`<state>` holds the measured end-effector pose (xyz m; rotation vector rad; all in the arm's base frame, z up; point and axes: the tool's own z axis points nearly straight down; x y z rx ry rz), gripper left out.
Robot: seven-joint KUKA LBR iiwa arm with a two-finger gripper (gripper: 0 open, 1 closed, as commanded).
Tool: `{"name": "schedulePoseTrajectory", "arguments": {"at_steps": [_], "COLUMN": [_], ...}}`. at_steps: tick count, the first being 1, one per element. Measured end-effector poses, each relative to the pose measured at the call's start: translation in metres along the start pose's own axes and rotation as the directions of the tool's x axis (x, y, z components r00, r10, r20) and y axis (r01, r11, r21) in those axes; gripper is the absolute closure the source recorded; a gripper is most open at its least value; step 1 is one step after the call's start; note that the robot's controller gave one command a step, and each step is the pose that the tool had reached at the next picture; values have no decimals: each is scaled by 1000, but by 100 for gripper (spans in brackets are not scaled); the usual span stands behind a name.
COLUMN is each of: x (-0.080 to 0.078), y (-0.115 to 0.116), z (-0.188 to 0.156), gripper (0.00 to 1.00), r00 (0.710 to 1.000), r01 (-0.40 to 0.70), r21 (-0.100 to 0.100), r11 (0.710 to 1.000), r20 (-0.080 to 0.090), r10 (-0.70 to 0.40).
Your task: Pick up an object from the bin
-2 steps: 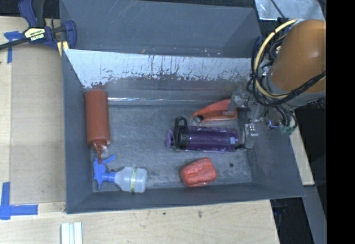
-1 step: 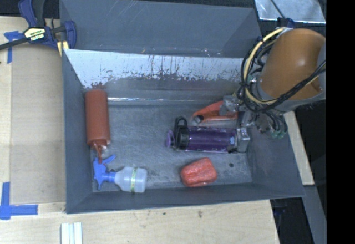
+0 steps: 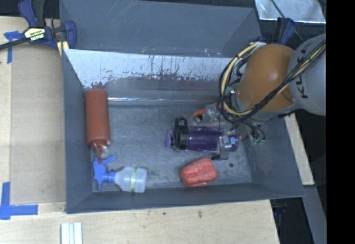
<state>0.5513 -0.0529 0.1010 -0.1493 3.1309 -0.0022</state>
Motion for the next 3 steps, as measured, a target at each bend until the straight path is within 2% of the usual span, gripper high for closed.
{"name": "schedulePoseTrajectory", "arguments": {"at_steps": [1,2,3], "x": [5,5,20], "y": [-2,-2,-2], "z": [24,24,-125], "gripper": [100,100,100], "r00": [976,976,966], "r01": [219,220,257], "r21": [-3,-3,-2], "r11": [976,976,966], "r20": [-7,-7,-3], "r10": [-219,-220,-257]}}
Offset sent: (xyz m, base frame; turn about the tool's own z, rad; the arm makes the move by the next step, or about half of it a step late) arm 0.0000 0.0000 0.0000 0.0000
